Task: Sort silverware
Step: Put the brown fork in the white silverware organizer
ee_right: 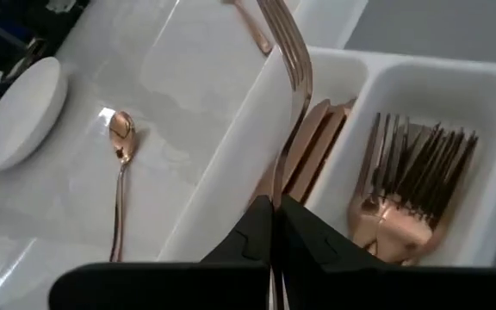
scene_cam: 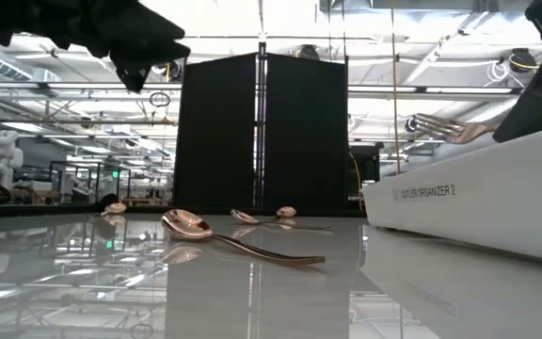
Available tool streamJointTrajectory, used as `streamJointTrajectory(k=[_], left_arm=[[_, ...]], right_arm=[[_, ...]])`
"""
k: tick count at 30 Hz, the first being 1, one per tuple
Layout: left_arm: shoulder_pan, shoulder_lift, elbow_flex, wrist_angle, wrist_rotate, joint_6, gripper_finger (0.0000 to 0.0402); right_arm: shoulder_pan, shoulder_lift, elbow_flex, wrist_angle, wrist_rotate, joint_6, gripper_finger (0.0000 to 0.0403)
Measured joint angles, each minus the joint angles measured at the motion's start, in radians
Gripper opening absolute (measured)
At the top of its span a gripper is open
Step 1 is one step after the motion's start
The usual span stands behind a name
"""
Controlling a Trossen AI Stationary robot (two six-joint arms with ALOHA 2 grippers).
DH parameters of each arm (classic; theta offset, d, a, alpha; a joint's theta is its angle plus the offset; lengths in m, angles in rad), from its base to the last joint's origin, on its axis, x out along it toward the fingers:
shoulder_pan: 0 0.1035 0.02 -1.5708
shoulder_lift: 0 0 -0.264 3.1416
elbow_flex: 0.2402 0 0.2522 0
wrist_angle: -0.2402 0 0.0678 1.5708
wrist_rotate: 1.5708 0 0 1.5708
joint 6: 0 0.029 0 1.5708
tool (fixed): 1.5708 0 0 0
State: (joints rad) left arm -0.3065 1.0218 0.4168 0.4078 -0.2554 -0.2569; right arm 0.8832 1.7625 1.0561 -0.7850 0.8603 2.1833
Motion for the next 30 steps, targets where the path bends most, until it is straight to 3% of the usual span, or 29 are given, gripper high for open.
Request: streamJointTrajectory(k=[7, 13, 17, 22, 26, 30], left_arm=[[0.042, -0.004, 0.000, 0.166, -0.007, -0.105, 0.0121], [0.138, -0.004, 0.001, 0.148, 0.058, -0.127, 0.0121], [0.248, -0.003, 0.002, 0.164, 0.207, -0.127, 0.0121], [0.396, -0.003, 0.002, 0.169, 0.331, -0.130, 0.0121], [0.485, -0.003, 0.002, 0.170, 0.435, -0.167, 0.0121], [0.544, -0.003, 0.002, 0.174, 0.567, -0.210, 0.0121]], right_arm=[[-0.020, -0.026, 0.000, -0.106, -0.004, 0.019, 0.0000], [-0.046, -0.088, 0.000, -0.228, -0.003, 0.023, 0.0000], [-0.062, -0.216, 0.000, -0.386, 0.002, 0.007, 0.0000], [-0.113, -0.477, 0.000, -0.678, 0.011, -0.027, 0.0000], [-0.146, -0.614, 0.000, -0.635, 0.004, -0.221, 0.0000], [-0.172, -0.629, -0.038, -0.466, 0.011, -0.327, 0.0000]])
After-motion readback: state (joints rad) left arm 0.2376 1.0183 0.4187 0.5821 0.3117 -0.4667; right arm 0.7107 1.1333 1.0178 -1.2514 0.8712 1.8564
